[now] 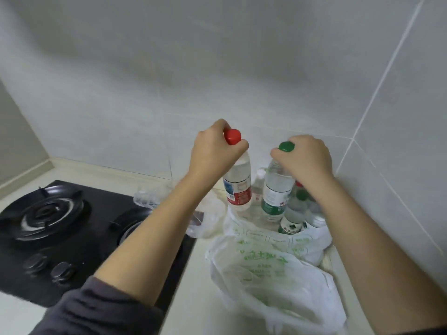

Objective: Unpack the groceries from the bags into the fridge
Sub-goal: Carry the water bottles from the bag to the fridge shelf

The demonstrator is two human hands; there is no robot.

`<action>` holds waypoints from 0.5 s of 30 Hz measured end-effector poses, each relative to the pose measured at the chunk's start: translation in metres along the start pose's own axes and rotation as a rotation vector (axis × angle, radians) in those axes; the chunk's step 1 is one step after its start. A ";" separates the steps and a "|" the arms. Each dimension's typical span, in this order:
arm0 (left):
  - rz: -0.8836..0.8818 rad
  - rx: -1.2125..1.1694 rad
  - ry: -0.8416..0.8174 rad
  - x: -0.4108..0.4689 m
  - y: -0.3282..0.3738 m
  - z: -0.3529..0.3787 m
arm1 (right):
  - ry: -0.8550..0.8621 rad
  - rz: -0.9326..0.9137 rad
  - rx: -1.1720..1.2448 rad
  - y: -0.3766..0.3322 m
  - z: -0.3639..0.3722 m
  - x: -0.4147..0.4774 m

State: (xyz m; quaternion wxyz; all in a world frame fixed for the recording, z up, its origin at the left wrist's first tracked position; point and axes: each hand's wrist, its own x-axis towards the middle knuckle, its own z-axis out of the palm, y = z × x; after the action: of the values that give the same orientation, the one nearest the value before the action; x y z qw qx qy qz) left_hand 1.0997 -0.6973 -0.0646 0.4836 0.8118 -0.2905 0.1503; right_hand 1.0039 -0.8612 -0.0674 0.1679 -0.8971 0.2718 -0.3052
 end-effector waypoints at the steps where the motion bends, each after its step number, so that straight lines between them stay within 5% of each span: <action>1: 0.005 0.006 0.044 -0.004 0.000 -0.020 | 0.006 -0.055 0.050 -0.017 -0.001 -0.004; 15: -0.370 0.277 0.074 -0.190 -0.121 -0.169 | -0.439 -0.244 0.231 -0.117 0.125 -0.148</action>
State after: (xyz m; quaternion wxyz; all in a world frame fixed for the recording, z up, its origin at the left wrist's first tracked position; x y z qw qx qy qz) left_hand 1.0315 -0.4435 -0.1662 0.3970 0.9040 -0.0955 0.1270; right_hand 1.0306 -0.6640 -0.1751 0.2861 -0.9427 0.0820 -0.1506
